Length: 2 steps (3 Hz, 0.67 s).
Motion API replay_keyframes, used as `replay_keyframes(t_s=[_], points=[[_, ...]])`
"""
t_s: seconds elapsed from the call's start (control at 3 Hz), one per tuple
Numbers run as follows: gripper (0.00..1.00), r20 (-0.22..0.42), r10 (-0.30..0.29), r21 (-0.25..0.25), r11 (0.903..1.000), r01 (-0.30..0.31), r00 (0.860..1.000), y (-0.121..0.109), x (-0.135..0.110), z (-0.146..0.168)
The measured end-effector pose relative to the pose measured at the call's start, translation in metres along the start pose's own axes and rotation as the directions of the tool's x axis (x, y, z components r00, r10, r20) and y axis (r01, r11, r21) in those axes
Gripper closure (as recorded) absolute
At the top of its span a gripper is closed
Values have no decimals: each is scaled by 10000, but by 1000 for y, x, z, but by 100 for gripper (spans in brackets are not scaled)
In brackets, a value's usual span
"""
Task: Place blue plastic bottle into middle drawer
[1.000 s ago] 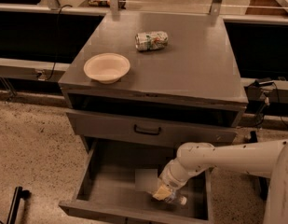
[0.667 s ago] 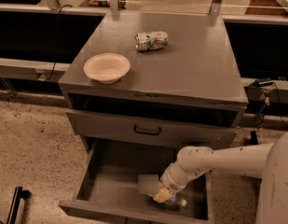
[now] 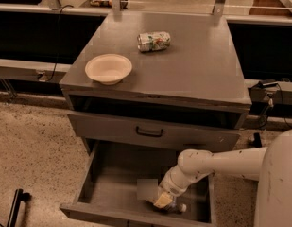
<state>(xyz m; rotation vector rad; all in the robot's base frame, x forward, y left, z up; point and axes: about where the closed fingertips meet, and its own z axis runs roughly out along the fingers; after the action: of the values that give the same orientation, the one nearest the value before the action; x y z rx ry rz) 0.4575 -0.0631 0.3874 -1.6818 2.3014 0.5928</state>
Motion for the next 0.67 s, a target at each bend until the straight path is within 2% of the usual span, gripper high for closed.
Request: replay_keyframes(t_s=[0.33,0.67], points=[[13,-5,-5,-29,10000,5,10000,1,0,1],[13,-514,-366,231,9990,378,9980,8,-13,-3]])
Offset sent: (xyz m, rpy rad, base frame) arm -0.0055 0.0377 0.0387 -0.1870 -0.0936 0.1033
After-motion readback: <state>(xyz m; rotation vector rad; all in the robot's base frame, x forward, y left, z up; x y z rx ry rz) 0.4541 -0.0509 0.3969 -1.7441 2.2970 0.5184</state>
